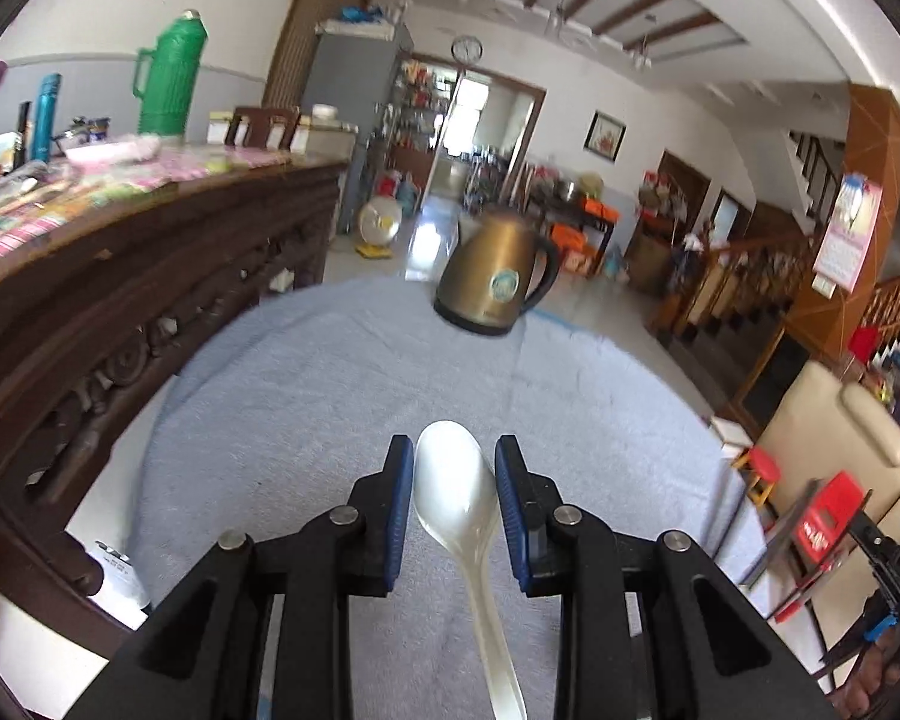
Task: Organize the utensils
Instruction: 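Lift the chopstick and spoon with both tools toward the mesh cup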
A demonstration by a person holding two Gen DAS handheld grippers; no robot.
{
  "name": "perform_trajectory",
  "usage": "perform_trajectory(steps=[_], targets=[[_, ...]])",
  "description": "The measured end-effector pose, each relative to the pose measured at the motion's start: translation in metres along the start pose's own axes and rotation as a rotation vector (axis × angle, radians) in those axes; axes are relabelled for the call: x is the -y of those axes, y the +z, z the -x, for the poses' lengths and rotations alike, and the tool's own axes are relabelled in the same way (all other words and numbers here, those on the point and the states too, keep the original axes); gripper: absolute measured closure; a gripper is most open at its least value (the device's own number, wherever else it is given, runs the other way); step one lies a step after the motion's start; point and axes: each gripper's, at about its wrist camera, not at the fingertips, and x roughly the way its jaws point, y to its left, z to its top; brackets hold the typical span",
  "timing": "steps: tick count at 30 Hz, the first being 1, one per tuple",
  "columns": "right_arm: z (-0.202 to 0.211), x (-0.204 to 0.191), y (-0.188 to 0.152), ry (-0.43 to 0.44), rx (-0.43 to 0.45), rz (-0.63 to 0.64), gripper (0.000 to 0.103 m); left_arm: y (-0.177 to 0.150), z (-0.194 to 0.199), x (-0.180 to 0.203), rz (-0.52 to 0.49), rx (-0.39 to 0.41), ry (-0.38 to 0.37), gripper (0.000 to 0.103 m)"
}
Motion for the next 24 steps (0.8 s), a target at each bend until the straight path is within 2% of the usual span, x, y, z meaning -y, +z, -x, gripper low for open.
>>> perform_trajectory(steps=[7,11,13,18,24], targets=[[0.039,-0.018,0.011,0.006,0.108,0.044,0.096,0.007,0.061,0.028,-0.026,0.124,-0.072,0.074],[0.063,-0.03,0.017,0.013,0.188,0.055,0.096,0.014,0.09,0.056,-0.048,0.203,-0.117,0.074],[0.074,-0.037,0.019,0.019,0.232,0.058,0.096,0.014,0.099,0.071,-0.067,0.238,-0.115,0.074],[0.091,-0.057,0.017,0.037,0.323,0.076,0.096,0.007,0.096,0.105,-0.104,0.306,-0.107,0.074],[0.088,-0.077,0.008,0.075,0.333,0.085,0.096,0.0,0.07,0.129,-0.141,0.326,-0.078,0.074]])
